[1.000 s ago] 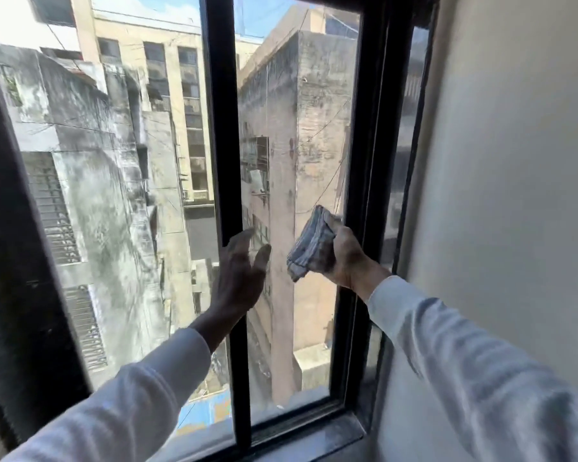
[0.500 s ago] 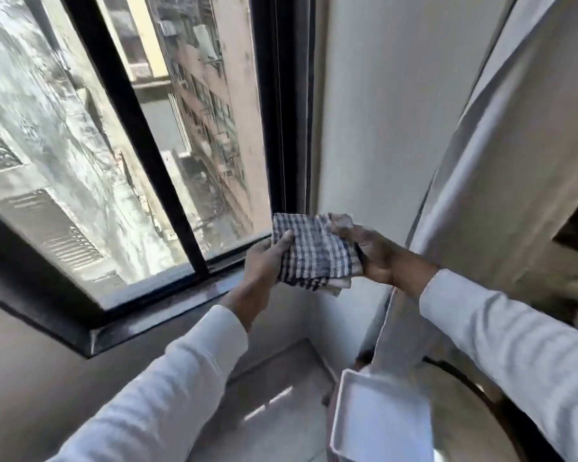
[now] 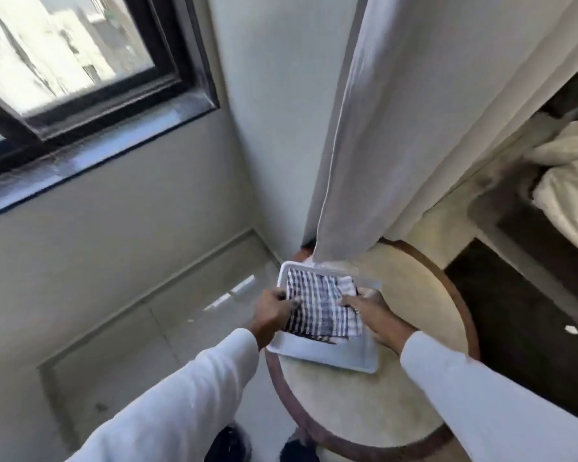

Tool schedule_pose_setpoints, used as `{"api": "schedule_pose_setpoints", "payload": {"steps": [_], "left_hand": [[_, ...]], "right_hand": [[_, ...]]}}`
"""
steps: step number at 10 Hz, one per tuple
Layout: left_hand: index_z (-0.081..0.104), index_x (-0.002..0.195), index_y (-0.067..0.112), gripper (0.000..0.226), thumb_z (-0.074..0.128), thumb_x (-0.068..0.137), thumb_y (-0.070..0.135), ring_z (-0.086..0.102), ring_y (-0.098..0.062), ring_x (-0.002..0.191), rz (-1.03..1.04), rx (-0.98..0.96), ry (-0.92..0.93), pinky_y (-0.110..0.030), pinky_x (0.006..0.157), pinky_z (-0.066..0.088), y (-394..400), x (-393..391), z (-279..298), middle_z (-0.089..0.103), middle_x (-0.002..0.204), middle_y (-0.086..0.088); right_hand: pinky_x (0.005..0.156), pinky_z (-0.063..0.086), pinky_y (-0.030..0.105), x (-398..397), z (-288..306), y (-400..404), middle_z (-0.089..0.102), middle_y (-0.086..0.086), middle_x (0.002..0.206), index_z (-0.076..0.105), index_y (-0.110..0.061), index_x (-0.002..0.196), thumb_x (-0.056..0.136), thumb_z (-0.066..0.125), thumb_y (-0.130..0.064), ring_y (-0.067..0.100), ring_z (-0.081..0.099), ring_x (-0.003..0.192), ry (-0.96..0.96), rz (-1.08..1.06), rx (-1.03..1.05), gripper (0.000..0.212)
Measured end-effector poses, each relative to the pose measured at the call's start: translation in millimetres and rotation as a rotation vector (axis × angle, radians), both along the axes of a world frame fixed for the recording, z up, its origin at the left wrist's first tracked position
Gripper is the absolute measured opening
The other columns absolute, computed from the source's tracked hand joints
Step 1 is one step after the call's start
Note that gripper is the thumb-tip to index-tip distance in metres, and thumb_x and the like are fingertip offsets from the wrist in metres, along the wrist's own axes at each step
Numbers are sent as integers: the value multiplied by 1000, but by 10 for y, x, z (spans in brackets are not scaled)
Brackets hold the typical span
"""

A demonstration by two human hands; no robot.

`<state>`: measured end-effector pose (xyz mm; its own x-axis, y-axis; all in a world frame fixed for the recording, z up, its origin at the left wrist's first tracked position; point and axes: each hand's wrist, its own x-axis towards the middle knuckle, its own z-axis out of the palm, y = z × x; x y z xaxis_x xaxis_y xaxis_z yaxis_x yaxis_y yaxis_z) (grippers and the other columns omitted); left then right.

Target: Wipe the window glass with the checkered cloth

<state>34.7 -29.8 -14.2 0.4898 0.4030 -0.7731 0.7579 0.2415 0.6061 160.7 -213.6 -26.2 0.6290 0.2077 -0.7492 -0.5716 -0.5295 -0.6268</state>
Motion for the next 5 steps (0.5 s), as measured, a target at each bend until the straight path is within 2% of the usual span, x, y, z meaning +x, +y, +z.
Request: {"api": "schedule_pose_setpoints", "payload": {"steps": [1, 2, 3, 4, 5], "left_hand": [[80, 109, -6, 24, 80, 96, 14, 81, -40, 113, -78, 99, 57, -50, 98, 66, -23, 129, -670, 84, 116, -26], [78, 109, -7, 27, 81, 95, 15, 78, -41, 113, -183, 205, 103, -46, 99, 63, -80, 182, -1148, 82, 116, -28], [75, 114, -1, 27, 76, 96, 19, 76, -43, 118, -374, 306, 96, -48, 103, 60, -137, 171, -1362, 81, 118, -26], [66, 129, 8, 39, 73, 97, 31, 71, -40, 125, -526, 475, 68, -51, 107, 57, -242, 119, -1280, 78, 128, -19], [56, 144, 20, 44, 59, 102, 32, 69, -37, 128, -494, 642, -2, -52, 100, 60, -230, -98, -1090, 71, 140, -9]], "right_hand": [[94, 65, 43, 1, -697, -99, 79, 9, 113, 77, 6, 120, 95, 81, 3, 24, 75, 89, -82, -26, -81, 26], [79, 60, 21, -58, -1184, -152, 69, 3, 117, 70, 3, 138, 95, 85, -1, 9, 67, 83, -120, -17, -136, 46], [95, 61, 38, -112, -1499, -167, 76, 12, 131, 67, -2, 140, 94, 87, -10, 33, 75, 117, -176, 58, -211, 51], [98, 54, 39, -194, -1517, -179, 72, 19, 135, 64, -5, 142, 92, 90, -22, 36, 70, 126, -366, 53, -356, 59], [109, 51, 48, -355, -1370, -154, 66, 22, 138, 66, 0, 137, 97, 81, -14, 44, 60, 133, -745, 148, -389, 45]]}}
